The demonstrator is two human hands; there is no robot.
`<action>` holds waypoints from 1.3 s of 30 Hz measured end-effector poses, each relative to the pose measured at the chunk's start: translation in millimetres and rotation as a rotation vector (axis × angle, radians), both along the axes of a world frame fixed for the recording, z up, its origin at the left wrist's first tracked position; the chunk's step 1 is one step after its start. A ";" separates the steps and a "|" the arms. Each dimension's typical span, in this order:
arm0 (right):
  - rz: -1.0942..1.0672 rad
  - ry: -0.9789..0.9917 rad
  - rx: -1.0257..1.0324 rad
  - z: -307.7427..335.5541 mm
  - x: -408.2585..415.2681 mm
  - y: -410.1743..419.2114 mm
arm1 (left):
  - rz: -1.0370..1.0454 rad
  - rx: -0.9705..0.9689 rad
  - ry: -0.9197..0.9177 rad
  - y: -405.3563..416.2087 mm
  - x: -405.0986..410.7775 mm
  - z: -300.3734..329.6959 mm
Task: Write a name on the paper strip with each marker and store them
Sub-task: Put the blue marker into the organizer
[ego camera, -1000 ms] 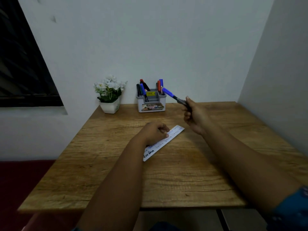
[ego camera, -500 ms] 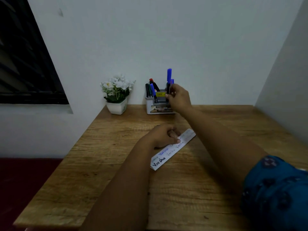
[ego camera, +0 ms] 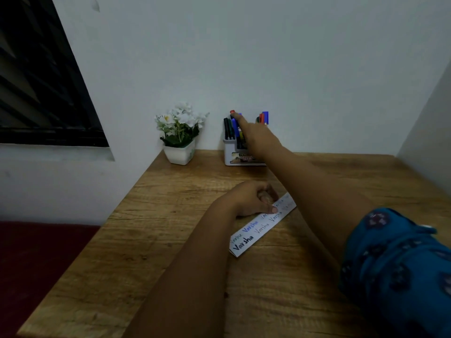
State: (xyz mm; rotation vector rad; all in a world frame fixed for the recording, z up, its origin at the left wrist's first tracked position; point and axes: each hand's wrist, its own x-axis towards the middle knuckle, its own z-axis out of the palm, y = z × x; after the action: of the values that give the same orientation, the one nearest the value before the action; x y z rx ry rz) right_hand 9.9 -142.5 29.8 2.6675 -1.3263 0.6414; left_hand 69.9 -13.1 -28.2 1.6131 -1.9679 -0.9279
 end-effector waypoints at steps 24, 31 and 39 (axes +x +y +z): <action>-0.371 0.081 0.681 -21.4 -135.1 87.7 | 0.128 -0.094 -0.103 18.4 -16.9 0.8; -0.379 -0.097 0.653 -39.5 -130.1 100.1 | 0.243 -0.157 -0.209 28.4 -31.5 -4.3; -0.381 -0.147 0.730 -39.5 -134.0 94.6 | 0.324 -0.202 -0.368 29.3 -39.7 -5.2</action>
State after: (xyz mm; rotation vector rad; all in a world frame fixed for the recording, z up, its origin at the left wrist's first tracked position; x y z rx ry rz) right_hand -124.1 -47.8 -9.7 2.7340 -2.4164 0.3479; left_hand 30.1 16.2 -33.4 2.0077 -1.8662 -0.3152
